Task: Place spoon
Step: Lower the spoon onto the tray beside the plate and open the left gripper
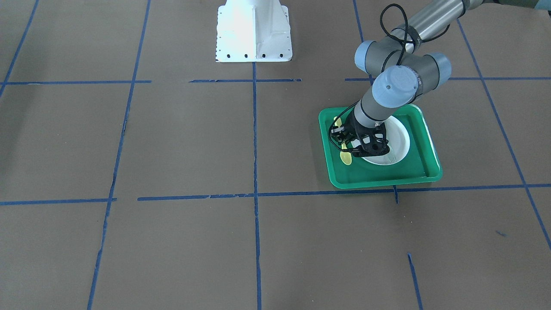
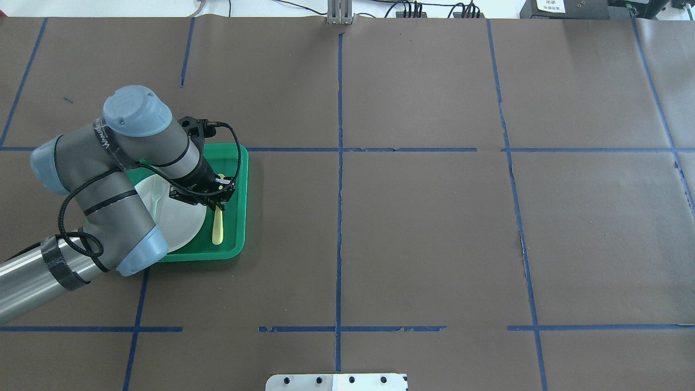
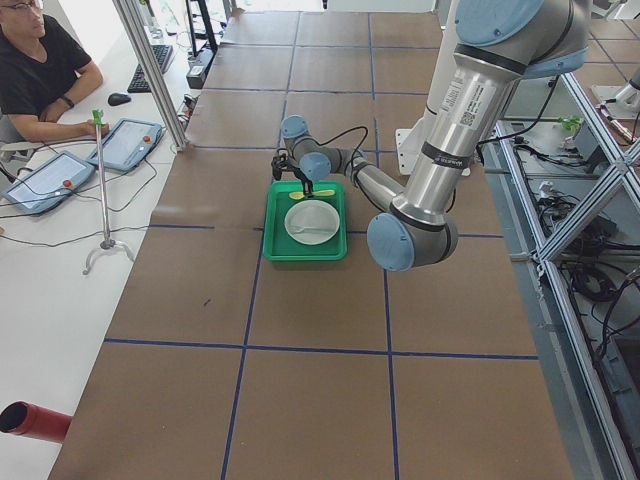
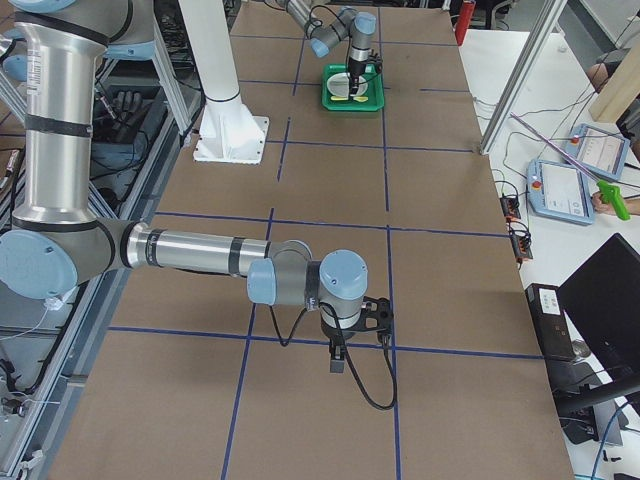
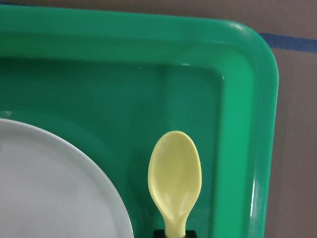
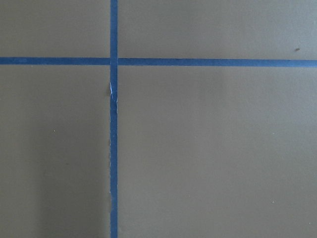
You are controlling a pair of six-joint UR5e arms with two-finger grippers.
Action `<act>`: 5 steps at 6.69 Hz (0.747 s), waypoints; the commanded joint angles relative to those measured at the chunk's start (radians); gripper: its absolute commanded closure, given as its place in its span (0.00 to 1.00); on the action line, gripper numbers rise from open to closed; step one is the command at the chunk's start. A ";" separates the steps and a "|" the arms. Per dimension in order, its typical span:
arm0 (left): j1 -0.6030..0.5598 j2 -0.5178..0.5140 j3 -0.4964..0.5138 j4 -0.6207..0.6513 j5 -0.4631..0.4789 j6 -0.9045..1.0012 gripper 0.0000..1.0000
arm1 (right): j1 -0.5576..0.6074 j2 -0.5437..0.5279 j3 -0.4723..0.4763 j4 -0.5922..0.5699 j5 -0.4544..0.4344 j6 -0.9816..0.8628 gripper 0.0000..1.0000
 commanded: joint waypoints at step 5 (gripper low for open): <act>0.001 0.005 -0.010 -0.001 0.002 0.012 0.00 | 0.000 0.000 0.000 0.000 0.000 0.001 0.00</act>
